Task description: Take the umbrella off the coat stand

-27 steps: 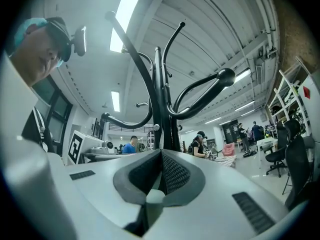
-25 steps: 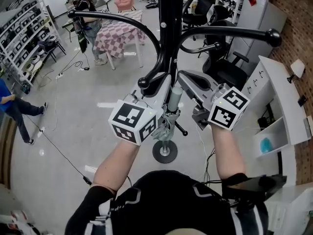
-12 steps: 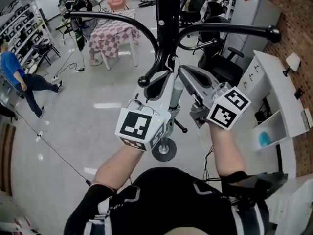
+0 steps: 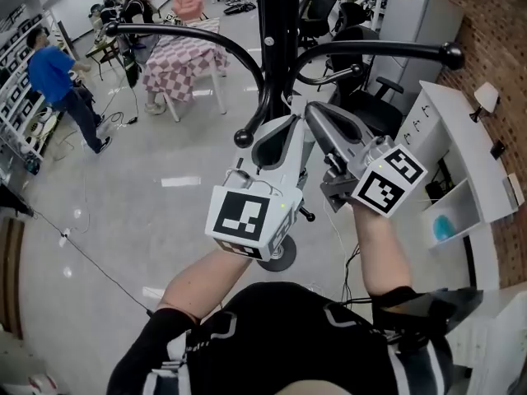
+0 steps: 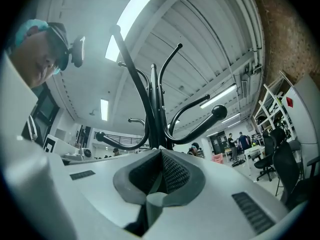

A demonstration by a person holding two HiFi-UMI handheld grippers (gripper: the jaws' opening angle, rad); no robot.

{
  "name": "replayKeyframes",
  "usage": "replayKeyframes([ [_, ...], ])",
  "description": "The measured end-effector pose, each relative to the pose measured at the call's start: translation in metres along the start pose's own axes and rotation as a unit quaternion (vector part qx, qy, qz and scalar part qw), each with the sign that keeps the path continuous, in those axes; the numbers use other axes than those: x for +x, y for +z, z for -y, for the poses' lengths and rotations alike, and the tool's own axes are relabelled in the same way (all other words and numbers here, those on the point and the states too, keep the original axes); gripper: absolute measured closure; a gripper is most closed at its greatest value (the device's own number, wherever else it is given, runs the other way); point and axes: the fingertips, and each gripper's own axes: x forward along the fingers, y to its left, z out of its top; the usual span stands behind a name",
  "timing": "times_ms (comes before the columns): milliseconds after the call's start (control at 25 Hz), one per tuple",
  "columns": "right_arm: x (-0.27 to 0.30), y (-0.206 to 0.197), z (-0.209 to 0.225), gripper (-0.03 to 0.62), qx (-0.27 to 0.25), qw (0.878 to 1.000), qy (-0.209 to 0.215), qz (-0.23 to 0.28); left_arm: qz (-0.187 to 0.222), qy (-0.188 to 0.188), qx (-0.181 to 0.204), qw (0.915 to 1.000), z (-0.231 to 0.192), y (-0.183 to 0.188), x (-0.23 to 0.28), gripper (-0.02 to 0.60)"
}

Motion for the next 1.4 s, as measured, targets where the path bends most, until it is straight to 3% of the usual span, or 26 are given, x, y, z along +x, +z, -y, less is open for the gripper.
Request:
replayKeyframes([
  [400,0.003,0.019,-0.004,0.585,-0.015,1.000,-0.006,0.014,0.015,0.016,-0.017,0.9996,0.004,0.018,0.006,0.569],
  [880,0.006,0.035,-0.006,0.586,-0.015,0.999,-0.014,0.025,0.026,0.027,-0.085,0.9957,0.008,0.032,0.012,0.569],
  [1200,0.005,0.047,-0.012,0.586,-0.036,0.999,-0.005,0.022,0.036,0.034,-0.148,0.9878,0.010,0.041,0.010,0.569],
  [1400,0.004,0.062,-0.015,0.586,-0.035,0.999,-0.005,0.033,0.046,0.032,-0.147,0.9876,0.017,0.055,0.013,0.569],
])
